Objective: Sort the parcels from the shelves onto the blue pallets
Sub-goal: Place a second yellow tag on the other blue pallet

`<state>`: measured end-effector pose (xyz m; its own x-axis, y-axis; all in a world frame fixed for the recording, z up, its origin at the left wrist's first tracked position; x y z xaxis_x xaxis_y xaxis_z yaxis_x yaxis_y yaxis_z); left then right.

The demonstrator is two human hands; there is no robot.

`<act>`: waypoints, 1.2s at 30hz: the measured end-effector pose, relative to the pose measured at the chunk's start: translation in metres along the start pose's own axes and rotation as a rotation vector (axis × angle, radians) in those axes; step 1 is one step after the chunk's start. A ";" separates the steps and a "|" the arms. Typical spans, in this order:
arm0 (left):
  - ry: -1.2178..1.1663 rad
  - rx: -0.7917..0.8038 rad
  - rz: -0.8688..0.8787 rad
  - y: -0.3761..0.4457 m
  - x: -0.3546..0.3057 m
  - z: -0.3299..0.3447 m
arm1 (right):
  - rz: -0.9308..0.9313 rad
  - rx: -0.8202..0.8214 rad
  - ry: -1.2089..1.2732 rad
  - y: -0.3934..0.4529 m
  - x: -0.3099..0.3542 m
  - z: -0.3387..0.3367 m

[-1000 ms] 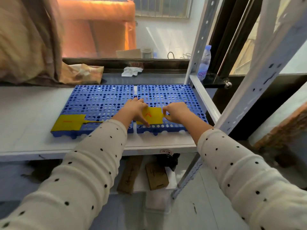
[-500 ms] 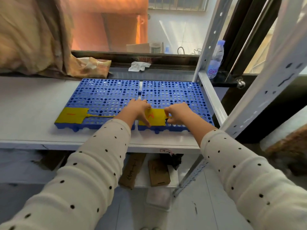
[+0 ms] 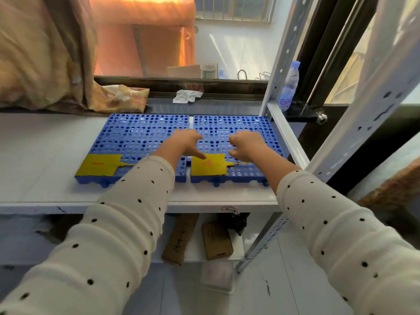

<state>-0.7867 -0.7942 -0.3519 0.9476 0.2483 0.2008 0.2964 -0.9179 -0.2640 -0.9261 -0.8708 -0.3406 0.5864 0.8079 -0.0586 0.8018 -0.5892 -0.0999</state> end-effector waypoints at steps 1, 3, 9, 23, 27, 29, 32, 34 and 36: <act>0.024 -0.020 -0.006 0.000 0.002 -0.006 | 0.021 -0.014 0.005 -0.001 0.001 -0.007; 0.070 -0.059 -0.023 -0.003 0.004 -0.017 | 0.059 -0.044 0.020 -0.004 0.004 -0.021; 0.159 -0.148 -0.093 -0.037 0.001 -0.048 | 0.119 -0.143 0.020 -0.030 0.021 -0.066; 0.214 -0.405 -0.301 -0.219 -0.004 -0.154 | 0.051 -0.453 -0.026 -0.175 0.079 -0.195; 0.247 -0.433 -0.319 -0.264 -0.006 -0.170 | 0.053 -0.480 -0.025 -0.214 0.098 -0.218; 0.252 -0.459 -0.332 -0.286 -0.004 -0.178 | 0.060 -0.495 -0.029 -0.232 0.109 -0.228; 0.257 -0.484 -0.344 -0.317 -0.001 -0.182 | 0.068 -0.524 -0.044 -0.259 0.125 -0.239; 0.268 -0.504 -0.346 -0.336 -0.001 -0.183 | 0.080 -0.544 -0.055 -0.276 0.137 -0.244; 0.288 -0.528 -0.344 -0.354 0.002 -0.182 | 0.096 -0.554 -0.063 -0.291 0.149 -0.246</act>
<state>-0.9117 -0.5253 -0.0864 0.7193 0.5273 0.4522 0.4077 -0.8475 0.3399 -1.0434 -0.5820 -0.0756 0.6652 0.7396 -0.1026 0.6959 -0.5642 0.4443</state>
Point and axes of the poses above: each hand's wrist, its own y-axis towards the middle knuckle, its own z-axis out of the palm, x = y × z, the point moved 5 cm from there along y, towards the middle knuckle, and after that the axes turned 9 degrees about y, right-handed, at the moved point
